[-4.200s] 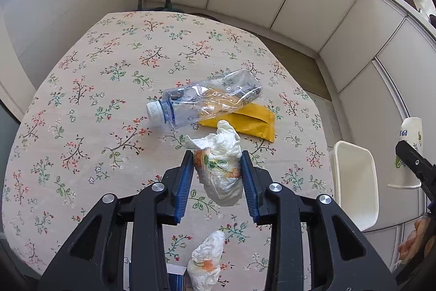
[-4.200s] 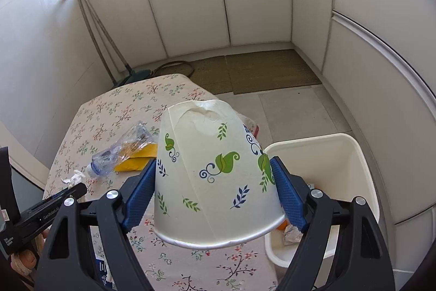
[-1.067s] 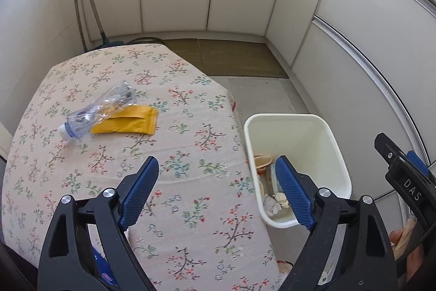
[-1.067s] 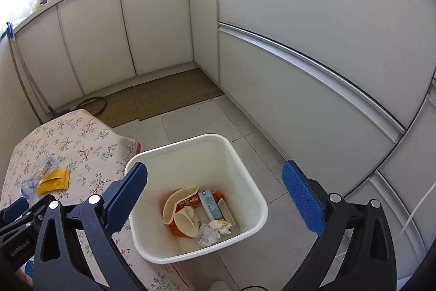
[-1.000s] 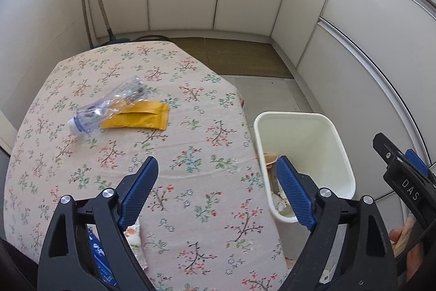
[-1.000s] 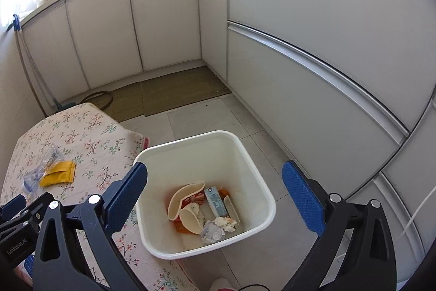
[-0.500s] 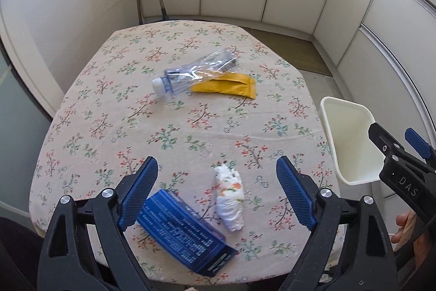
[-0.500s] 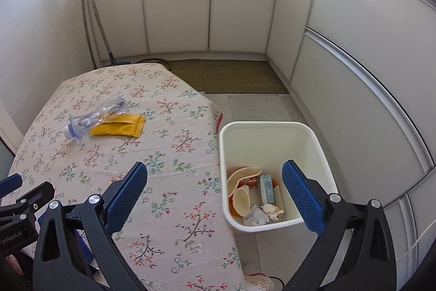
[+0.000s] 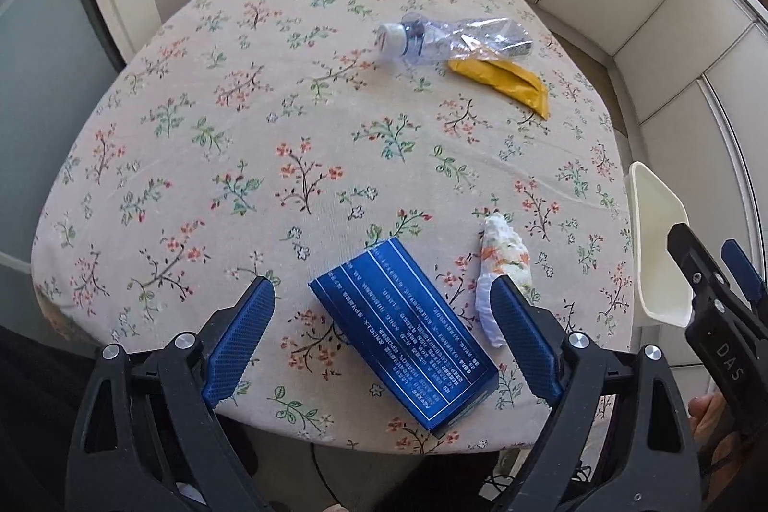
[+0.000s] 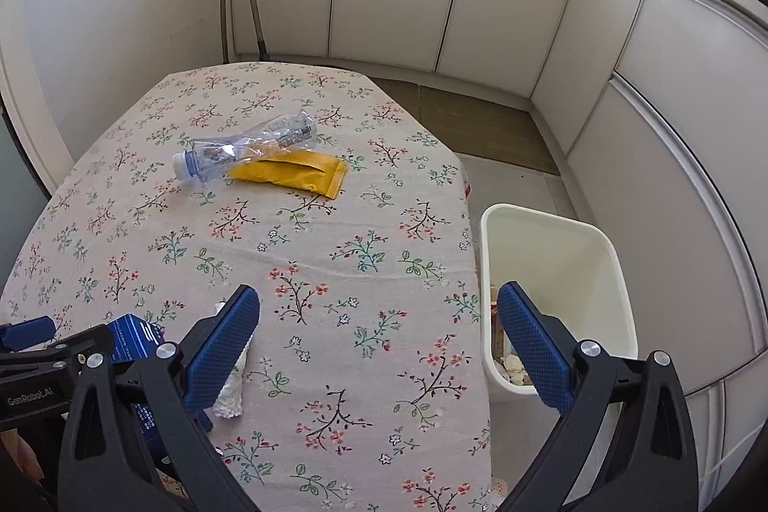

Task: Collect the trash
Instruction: 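Move both grippers to the table and grasp the blue box with the left gripper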

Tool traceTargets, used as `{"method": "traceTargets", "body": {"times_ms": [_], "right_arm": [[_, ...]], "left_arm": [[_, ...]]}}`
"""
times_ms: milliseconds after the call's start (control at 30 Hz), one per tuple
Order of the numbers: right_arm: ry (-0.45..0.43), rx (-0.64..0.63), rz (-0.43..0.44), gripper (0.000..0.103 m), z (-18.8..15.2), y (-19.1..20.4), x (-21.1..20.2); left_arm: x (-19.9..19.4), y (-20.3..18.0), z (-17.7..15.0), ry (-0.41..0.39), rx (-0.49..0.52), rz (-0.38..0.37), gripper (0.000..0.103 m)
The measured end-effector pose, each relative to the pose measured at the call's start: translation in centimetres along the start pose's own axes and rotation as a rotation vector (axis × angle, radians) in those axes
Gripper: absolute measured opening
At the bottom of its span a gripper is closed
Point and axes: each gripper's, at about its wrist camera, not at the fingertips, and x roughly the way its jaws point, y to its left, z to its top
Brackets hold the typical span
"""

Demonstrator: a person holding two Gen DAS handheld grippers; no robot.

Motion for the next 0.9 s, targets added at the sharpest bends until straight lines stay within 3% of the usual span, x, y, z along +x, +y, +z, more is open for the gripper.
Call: {"method": "traceTargets", "body": {"times_ms": [267,400,533,900], "right_arm": [[0.079,0.013,-0.003,0.096,-0.5,-0.1,1.8],[0.121,0.004,0.022,0.096,-0.5,0.7,2.8],[0.181,0.03,0.084,0.096,-0.6,1.6,4.1],[0.366,0.025,0.188,0.096,-1.8,6.2,8.0]], "left_arm": [[4.5,0.2,-0.3,0.153,-0.129,-0.039,0.086],[5.5,0.2,-0.7,0.192,-0.1,-0.08,0.063],[4.6,0.9,-0.2,0.149,-0.064,-0.078,0.053],[-2.0,5.3,4.2,-0.09,-0.059,-0.073,0.053]]}}
